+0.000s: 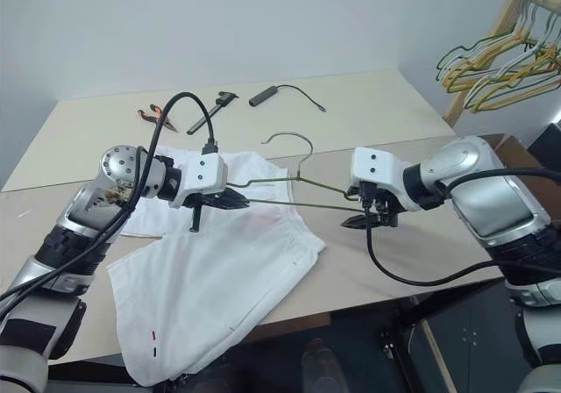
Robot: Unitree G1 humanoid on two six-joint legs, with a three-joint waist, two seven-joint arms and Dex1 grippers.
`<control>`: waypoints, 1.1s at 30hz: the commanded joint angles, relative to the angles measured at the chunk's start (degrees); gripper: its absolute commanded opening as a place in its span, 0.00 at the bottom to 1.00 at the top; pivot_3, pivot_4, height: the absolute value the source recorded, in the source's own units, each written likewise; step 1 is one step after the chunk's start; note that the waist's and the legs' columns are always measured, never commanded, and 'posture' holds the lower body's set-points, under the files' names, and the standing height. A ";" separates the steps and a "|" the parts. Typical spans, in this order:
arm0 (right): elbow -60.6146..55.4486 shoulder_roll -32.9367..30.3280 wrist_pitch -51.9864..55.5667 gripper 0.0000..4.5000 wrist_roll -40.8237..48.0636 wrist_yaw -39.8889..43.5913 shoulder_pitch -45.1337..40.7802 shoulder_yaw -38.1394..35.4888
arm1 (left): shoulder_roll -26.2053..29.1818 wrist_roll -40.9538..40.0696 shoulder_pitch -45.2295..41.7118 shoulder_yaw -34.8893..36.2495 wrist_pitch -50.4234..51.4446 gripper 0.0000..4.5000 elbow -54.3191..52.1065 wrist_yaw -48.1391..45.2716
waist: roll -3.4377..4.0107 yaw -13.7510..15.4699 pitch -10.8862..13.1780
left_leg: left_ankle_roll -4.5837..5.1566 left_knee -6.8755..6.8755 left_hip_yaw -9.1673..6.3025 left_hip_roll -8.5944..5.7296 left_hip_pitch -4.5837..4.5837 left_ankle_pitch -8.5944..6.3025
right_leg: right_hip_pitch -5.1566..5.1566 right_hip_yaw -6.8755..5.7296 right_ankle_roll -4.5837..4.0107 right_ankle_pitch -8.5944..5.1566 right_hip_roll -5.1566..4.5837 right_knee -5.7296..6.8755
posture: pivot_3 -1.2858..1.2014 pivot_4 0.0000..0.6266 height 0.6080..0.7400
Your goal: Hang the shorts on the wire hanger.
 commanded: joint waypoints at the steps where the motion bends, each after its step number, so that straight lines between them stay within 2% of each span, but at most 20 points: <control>1: -0.86 0.47 0.49 0.49 -1.48 1.48 -1.44 -0.82 | -0.14 -1.16 -0.56 2.09 -0.16 0.00 -1.66 -0.17 | 0.00 -0.05 0.00 | 0.00 0.00 0.00 0.00 0.00 0.00 | 0.00 0.00 0.00 0.00 0.00 0.00 | 0.44 0.08 1.00; 7: -0.69 1.14 0.67 0.02 -2.61 2.27 -0.90 -1.94 | -0.01 -1.47 -0.61 2.17 -0.40 0.00 -1.39 -1.05 | 0.01 -0.06 -0.01 | 0.00 0.00 0.00 0.00 0.00 0.00 | 0.00 0.00 0.00 0.00 0.00 0.20 | 0.44 0.08 1.00; 12: -0.76 1.14 0.65 0.01 -2.11 2.78 0.37 -3.37 | -0.15 -2.59 -0.22 2.93 -2.58 0.00 -0.38 -2.42 | 0.01 -0.10 -0.01 | 0.00 0.02 -0.01 -0.01 0.01 0.00 | 0.00 0.00 0.01 0.00 0.00 0.34 | 0.44 0.08 1.00; 17: -2.80 0.34 1.25 0.00 -0.29 2.37 3.48 -6.54 | -1.00 -7.73 -0.34 6.56 -2.10 0.29 3.34 -4.50 | 0.01 -0.11 -0.01 | 0.00 0.04 -0.02 0.00 0.00 0.00 | 0.00 -0.01 0.01 0.00 0.00 0.34 | 0.44 0.08 1.00; 20: -4.79 -1.16 3.83 0.00 2.08 1.60 7.78 -10.50 | -0.04 -4.80 -0.31 8.14 -4.48 0.50 7.87 -0.93 | 0.01 -0.06 -0.02 | 0.01 0.05 -0.02 0.00 0.01 0.00 | 0.01 -0.01 0.01 0.00 0.00 0.34 | 0.44 0.09 1.00; 23: -6.15 -3.12 7.08 0.00 4.92 0.76 14.32 -15.63 | 1.28 -5.23 0.42 11.77 -4.46 0.70 11.30 1.83 | 0.01 -0.01 -0.01 | 0.01 0.04 -0.02 -0.01 0.01 -0.01 | 0.02 -0.02 0.01 0.00 0.00 0.35 | 0.44 0.11 1.00; 27: -6.24 -3.75 13.36 0.00 8.24 -1.89 21.31 -21.11 | 2.89 -9.62 4.39 17.63 -2.32 0.99 8.41 2.16 | 0.01 -0.16 -0.01 | 0.07 0.04 0.00 0.00 0.03 -0.04 | 0.03 0.00 0.01 0.00 0.00 0.36 | 0.44 0.13 1.00; 30: -4.33 -3.72 20.77 0.00 11.50 -3.05 24.74 -23.29 | 4.88 -15.49 10.18 21.35 1.37 1.00 1.02 -0.78 | 0.02 -0.08 0.00 | 0.10 0.02 -0.01 0.03 0.06 -0.06 | 0.04 0.01 0.01 -0.01 0.00 0.39 | 0.45 0.15 1.00; 33: -0.06 -2.16 31.25 0.00 15.08 -4.13 22.55 -22.14 | 7.36 -21.15 14.48 22.84 5.08 1.00 -6.18 -4.92 | 0.01 0.09 0.01 | 0.10 0.05 0.01 0.03 0.05 -0.06 | 0.06 0.03 0.01 -0.01 0.00 0.38 | 0.45 0.16 1.00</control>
